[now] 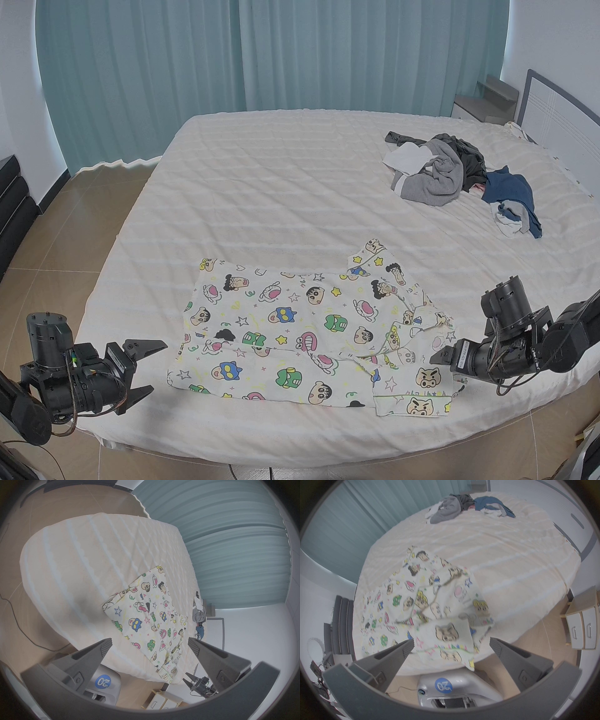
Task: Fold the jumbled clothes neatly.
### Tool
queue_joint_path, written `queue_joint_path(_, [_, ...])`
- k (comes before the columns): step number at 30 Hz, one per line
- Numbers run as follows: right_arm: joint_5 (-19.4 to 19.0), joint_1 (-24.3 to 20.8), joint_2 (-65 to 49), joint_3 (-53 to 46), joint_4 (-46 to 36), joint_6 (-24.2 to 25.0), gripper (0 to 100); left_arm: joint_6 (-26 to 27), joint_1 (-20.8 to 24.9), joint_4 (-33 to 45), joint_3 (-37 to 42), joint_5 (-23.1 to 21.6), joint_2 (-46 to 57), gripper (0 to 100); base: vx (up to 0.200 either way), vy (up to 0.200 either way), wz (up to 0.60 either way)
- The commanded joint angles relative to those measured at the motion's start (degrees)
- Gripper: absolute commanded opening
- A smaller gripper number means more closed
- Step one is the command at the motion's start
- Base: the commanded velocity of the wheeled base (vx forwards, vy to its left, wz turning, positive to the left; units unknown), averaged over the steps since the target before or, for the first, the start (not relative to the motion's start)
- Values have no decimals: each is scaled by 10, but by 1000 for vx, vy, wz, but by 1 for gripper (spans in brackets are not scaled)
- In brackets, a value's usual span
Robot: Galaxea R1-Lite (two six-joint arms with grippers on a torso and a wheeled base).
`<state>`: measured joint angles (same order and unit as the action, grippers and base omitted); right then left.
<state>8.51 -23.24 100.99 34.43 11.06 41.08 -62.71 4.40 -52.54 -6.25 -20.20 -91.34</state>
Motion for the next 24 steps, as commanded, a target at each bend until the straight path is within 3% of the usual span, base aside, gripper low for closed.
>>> queue_joint_path(1, [1,5,-4,15,5,-1,100,0,0,0,1,0,6,100,200,0,0])
queue_joint_path(15, [0,5,11,24,5,-3,100,0,0,0,1,-1,5,100,200,0,0])
queue_joint_path(24, [0,5,16,26,5,-2,100,20,0,0,-12,8,10,100,0,0,0])
